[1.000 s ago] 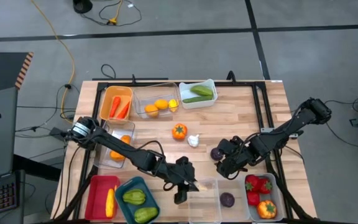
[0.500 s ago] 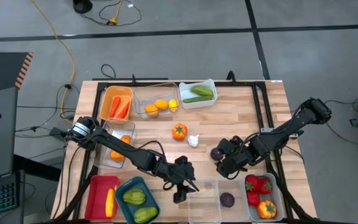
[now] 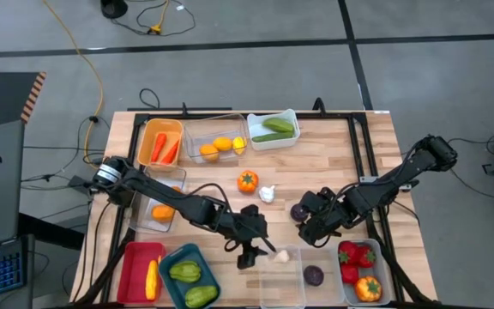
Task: Sort produce into baskets
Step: Put the purple avocado into the bottom right transparent bin
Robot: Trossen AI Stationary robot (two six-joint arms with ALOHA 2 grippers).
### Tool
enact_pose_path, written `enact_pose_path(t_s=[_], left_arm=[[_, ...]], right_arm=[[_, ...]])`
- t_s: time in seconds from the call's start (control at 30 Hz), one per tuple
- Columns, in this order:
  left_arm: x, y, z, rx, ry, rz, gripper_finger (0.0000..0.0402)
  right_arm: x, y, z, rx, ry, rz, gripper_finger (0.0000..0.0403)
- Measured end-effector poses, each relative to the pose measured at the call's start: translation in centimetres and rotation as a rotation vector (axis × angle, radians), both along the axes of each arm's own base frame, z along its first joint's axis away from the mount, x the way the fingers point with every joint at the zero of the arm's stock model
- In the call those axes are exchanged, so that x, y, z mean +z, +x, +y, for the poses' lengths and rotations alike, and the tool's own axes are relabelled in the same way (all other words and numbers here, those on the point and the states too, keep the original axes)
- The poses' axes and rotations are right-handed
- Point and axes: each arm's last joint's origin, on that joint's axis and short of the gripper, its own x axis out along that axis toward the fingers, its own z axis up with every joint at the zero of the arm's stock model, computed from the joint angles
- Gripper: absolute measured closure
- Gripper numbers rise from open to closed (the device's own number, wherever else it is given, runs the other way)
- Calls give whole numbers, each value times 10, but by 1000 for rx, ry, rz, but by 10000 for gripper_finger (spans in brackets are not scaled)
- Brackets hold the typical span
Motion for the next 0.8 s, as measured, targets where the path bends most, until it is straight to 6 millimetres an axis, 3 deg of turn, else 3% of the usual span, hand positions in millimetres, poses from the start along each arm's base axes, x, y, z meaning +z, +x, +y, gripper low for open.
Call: enact_pose_path(t_s=[0.23,0.53,0.63,0.8], left_arm=[[20,-18,13,67,187,11,159],[47,-55,25,166,412,76,159],[42,-68,25,228,467,74,159],[18,-87,25,260,436,106,159]], right_arm=[[0,0,0,0,1,-1,13],[0,0,0,-1,0,-1,13],[0,1,-1,-5,-2,-2,13],[0,3,-6,-26,-3,-1,13]])
